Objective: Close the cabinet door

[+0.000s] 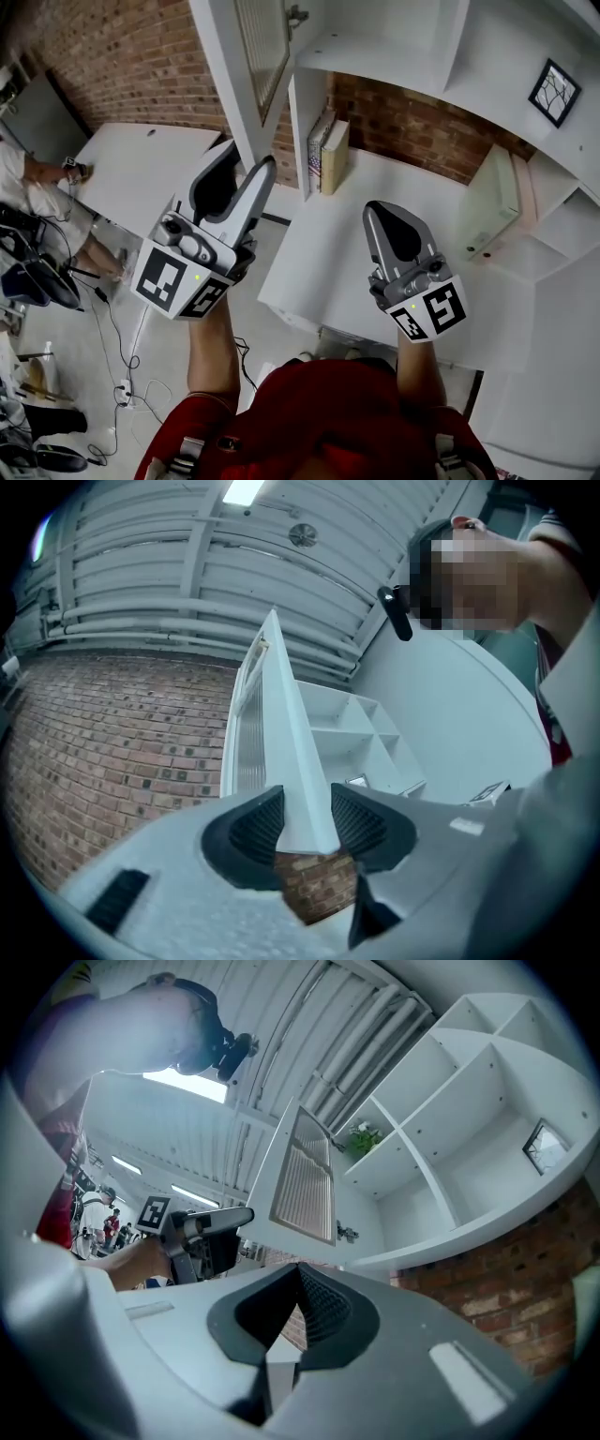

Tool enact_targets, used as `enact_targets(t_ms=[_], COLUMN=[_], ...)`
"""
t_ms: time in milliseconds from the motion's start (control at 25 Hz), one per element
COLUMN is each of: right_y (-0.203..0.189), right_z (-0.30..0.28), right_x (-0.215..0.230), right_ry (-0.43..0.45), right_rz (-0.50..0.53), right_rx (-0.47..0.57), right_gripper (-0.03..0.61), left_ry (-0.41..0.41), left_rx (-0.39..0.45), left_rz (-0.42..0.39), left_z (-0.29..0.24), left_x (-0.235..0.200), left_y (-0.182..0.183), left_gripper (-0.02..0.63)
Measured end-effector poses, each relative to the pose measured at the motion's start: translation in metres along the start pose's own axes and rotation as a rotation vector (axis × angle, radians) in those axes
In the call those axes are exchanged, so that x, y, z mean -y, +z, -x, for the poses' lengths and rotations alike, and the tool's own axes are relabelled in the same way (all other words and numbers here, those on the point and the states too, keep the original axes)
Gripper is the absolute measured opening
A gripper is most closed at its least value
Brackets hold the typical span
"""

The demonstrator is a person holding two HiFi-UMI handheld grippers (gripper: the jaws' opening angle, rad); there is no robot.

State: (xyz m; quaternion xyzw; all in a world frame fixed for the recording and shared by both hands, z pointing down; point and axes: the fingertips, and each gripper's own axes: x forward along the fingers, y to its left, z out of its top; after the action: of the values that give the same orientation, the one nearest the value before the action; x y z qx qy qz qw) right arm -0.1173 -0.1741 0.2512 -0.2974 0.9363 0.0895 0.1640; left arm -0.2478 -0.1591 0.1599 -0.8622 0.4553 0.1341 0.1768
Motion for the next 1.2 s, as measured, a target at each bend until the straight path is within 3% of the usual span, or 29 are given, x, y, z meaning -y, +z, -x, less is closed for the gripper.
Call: enact_targets(t_ms=[240,480,1000,1200], right_y=[-0.001,0.003,0.011,0.012], right_z=[0.019,0.037,0.066,0.071], right_x=[0.023,0.047,0.082,0.085], right_ry=[-0.025,-0.06,-0.114,-0.113], right_rz=[0.001,0.007,0.02,0.021], right_rx=[-0.008,-0.006,0.0,-0.001], right_gripper=[0.014,0.014,0.014,0.014], left_ry=[-0.01,-0.046,-0.118,-0.11], left_rx=[0.006,0.036,0.021,0.015], left_rz=[-0.014,0.031,0.053,0.076], left_z=[-0.026,-0.055,-0.108,-0.124], left_x=[0.028,0.05,0.082,0.08], left_y=[-0.005,-0.014,-0.035,-0.043], left_gripper=[0.183,0.202,0.117,0.045])
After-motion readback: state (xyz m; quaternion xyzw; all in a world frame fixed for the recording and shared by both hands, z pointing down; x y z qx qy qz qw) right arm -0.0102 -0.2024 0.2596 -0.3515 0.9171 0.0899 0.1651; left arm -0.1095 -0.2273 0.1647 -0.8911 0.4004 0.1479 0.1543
